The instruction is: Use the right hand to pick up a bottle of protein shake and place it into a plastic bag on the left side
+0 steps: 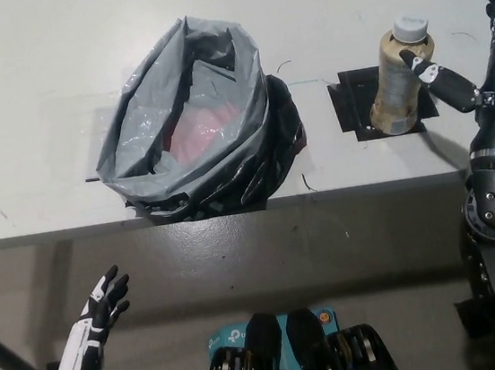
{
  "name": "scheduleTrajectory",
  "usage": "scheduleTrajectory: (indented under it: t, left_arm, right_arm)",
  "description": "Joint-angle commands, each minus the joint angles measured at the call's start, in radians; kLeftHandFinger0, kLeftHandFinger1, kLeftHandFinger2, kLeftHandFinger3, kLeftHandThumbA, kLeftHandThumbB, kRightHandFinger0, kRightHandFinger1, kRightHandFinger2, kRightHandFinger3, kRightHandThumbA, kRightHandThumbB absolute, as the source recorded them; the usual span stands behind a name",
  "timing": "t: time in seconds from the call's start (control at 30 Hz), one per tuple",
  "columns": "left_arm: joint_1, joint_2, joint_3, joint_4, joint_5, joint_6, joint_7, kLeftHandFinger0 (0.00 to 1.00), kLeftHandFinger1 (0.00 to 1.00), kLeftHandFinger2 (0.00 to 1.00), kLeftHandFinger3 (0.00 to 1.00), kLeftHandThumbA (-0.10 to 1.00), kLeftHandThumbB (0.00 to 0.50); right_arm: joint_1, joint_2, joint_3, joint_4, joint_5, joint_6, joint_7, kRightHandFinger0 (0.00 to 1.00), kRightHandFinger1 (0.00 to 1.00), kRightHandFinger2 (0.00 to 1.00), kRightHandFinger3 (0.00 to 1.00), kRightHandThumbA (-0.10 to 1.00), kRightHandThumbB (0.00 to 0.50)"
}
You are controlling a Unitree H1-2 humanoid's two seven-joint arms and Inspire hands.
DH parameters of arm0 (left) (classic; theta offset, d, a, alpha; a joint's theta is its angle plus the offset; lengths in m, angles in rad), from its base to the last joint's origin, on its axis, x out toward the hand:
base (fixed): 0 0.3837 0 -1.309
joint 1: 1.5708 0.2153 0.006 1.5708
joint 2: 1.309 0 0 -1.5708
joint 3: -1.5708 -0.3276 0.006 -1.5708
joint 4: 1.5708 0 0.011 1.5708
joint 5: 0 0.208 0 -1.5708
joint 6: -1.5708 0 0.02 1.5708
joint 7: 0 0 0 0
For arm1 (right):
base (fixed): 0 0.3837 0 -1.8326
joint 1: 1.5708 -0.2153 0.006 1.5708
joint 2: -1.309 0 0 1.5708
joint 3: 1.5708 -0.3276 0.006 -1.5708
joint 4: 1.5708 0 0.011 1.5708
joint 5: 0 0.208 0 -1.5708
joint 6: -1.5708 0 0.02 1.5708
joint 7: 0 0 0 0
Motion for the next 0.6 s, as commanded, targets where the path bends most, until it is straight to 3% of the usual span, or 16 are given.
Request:
scheduleTrajectory:
  t: [0.0,0.37,0.47,0.57]
  left_arm:
    - [-0.006,0.010,-0.004,-0.019,-0.005,-0.023,-0.019,1.00,1.00,1.00,1.00,1.00,0.267]
    - [-0.006,0.008,-0.013,-0.015,0.000,-0.017,-0.025,1.00,1.00,1.00,1.00,1.00,0.272]
    - [-0.012,0.009,-0.012,-0.013,-0.005,-0.016,-0.026,1.00,1.00,1.00,1.00,1.00,0.250]
    - [-0.008,0.013,-0.016,-0.017,0.003,-0.016,-0.027,1.00,1.00,1.00,1.00,1.00,0.249]
  right_arm:
    - [-0.070,-0.020,0.012,0.025,-0.008,-0.009,-0.033,1.00,1.00,1.00,1.00,1.00,0.413]
    - [-0.083,-0.016,0.059,0.148,0.046,-0.058,0.026,1.00,1.00,1.00,1.00,1.00,0.425]
    - [-0.096,-0.012,0.068,0.184,0.047,-0.069,0.021,1.00,1.00,1.00,1.00,1.00,0.397]
    - [-0.106,-0.014,0.076,0.221,0.039,-0.064,0.010,1.00,1.00,1.00,1.00,1.00,0.404]
